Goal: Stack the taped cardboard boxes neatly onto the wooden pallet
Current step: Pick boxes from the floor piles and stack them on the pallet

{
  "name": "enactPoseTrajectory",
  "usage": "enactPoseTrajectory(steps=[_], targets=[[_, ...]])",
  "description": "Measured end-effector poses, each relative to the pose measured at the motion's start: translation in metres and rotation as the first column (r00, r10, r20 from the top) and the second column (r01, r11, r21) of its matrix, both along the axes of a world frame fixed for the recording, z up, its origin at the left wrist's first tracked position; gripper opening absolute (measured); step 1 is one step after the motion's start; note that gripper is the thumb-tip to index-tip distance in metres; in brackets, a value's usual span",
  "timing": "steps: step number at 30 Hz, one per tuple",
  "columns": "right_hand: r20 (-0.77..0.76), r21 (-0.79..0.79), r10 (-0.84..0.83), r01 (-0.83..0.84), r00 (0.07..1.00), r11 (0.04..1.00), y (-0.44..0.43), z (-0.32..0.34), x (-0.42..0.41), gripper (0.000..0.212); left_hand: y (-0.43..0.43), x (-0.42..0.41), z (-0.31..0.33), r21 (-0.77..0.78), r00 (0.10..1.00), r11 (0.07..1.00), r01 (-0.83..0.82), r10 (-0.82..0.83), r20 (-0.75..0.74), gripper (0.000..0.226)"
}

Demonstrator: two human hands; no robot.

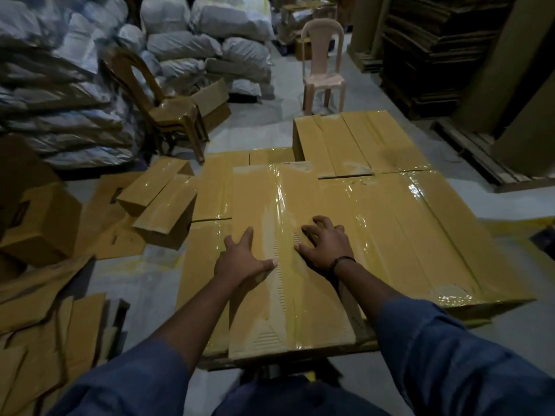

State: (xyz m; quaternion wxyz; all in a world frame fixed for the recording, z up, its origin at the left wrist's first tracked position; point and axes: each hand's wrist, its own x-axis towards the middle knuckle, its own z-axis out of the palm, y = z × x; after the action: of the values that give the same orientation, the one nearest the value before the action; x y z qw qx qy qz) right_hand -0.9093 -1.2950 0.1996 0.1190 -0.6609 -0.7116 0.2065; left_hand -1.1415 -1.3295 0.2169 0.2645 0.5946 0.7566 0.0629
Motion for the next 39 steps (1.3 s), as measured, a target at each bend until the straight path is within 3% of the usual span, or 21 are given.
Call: enactPoseTrajectory(steps=[12,22,39], targets=[[0.030,-0.113,-0.008,0.011,1.000,0.994,0.032,-0.052,-0.011,0.066,0.048,-0.017,-0.049,-0.097,0.997,0.992,0.080,-0.079,0.020,0.123],[0.039,-0.290,0.010,0.002,0.999,0.957,0.068,-0.082,-0.003,0.068,0.076,-0.017,-0.092,-0.199,0.988,0.973,0.120,-0.097,0.120,0.122],[0.271,-0.321,0.102,-0.010,0.957,0.947,0.092,-0.109,-0.011,0.062,0.093,-0.022,-0.146,-0.259,0.978,0.960,0.104,-0.051,0.205,0.126]])
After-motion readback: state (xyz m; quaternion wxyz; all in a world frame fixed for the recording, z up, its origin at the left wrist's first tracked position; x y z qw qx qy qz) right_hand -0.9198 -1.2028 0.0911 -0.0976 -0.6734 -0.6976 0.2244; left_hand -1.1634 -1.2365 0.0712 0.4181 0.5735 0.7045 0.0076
